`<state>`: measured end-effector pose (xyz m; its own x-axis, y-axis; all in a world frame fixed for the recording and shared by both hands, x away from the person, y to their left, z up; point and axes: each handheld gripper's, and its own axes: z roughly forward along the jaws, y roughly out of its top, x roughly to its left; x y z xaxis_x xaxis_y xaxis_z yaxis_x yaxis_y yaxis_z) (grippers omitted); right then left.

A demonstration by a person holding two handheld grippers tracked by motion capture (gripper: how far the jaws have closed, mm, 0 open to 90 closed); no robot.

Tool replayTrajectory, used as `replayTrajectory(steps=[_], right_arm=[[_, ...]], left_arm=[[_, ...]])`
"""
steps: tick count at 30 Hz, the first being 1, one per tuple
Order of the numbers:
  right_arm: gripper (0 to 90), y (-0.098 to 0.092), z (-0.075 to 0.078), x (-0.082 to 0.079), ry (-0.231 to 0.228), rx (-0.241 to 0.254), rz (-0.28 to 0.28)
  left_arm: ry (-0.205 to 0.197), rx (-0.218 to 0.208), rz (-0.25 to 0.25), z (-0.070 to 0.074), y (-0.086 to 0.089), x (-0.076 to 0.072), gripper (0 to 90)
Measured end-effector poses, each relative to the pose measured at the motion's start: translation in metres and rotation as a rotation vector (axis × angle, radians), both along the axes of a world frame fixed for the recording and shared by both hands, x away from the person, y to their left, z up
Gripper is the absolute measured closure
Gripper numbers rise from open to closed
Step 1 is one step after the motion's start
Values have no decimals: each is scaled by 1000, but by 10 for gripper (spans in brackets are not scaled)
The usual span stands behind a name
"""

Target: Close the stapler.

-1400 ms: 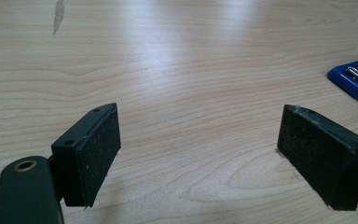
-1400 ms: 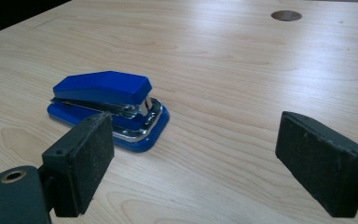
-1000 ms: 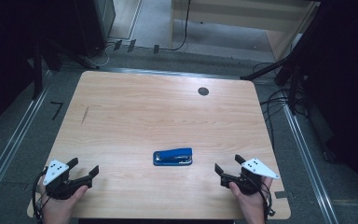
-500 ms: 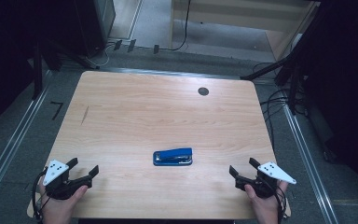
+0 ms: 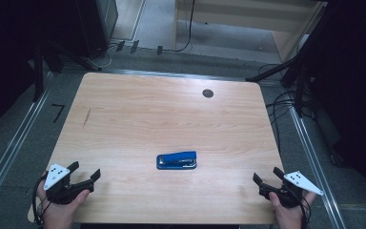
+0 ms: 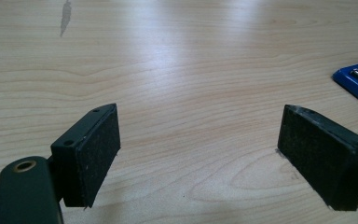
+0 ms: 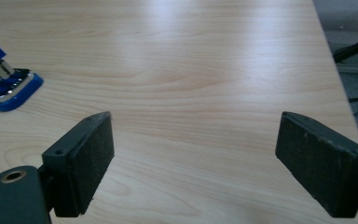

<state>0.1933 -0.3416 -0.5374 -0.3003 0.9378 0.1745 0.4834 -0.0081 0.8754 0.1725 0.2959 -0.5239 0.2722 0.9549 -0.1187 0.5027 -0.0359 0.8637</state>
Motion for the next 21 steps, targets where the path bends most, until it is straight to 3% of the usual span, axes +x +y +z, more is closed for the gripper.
replayTrajectory(steps=[7,11,16,21], right_arm=[[117,-25,-5,-5,5,15,-52],[113,-36,-4,-9,0,21,-75],[110,-44,-7,-13,1,19,-85],[110,-45,-11,-16,9,-5,-89]], left_arm=[[0,-4,10,0,0,-1,89],[-4,-9,-13,1,1,-1,32],[-8,-29,-28,1,4,-2,0],[-15,-37,0,4,9,-3,0]])
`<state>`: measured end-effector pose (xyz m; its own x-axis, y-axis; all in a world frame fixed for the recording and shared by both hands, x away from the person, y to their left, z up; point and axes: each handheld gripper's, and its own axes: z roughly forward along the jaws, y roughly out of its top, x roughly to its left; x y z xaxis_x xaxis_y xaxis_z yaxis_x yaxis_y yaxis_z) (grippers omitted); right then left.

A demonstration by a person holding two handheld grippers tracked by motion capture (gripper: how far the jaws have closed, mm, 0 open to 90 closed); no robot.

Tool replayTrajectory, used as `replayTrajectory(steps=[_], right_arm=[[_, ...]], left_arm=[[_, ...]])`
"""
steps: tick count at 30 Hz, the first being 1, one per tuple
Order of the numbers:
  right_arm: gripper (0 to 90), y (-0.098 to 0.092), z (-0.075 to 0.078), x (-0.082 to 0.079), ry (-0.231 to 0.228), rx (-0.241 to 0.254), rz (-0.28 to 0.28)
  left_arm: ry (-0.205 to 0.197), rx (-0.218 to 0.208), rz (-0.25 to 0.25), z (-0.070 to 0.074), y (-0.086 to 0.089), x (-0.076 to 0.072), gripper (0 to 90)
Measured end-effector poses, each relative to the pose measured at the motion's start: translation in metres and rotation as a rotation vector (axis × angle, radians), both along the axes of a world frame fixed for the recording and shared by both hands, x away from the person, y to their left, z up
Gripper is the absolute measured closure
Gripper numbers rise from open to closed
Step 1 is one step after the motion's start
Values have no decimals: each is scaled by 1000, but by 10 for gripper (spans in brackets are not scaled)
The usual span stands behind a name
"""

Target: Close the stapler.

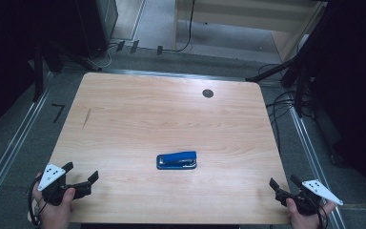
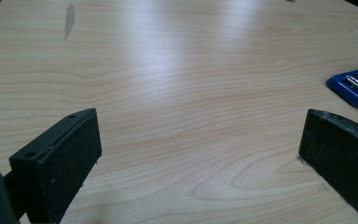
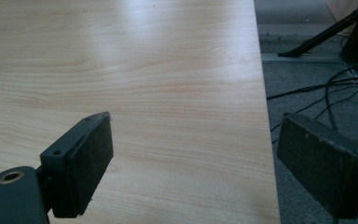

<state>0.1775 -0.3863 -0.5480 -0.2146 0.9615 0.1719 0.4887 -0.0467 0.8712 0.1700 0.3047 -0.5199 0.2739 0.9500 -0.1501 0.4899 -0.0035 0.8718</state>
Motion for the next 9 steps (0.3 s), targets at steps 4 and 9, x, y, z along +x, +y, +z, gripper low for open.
replayTrajectory(steps=[4,9], right_arm=[[111,0,-2,0,1,-3,-2],[111,-1,-1,-1,-9,6,-5]], left_arm=[[3,14,3,0,2,0,0],[1,18,3,0,0,1,0]])
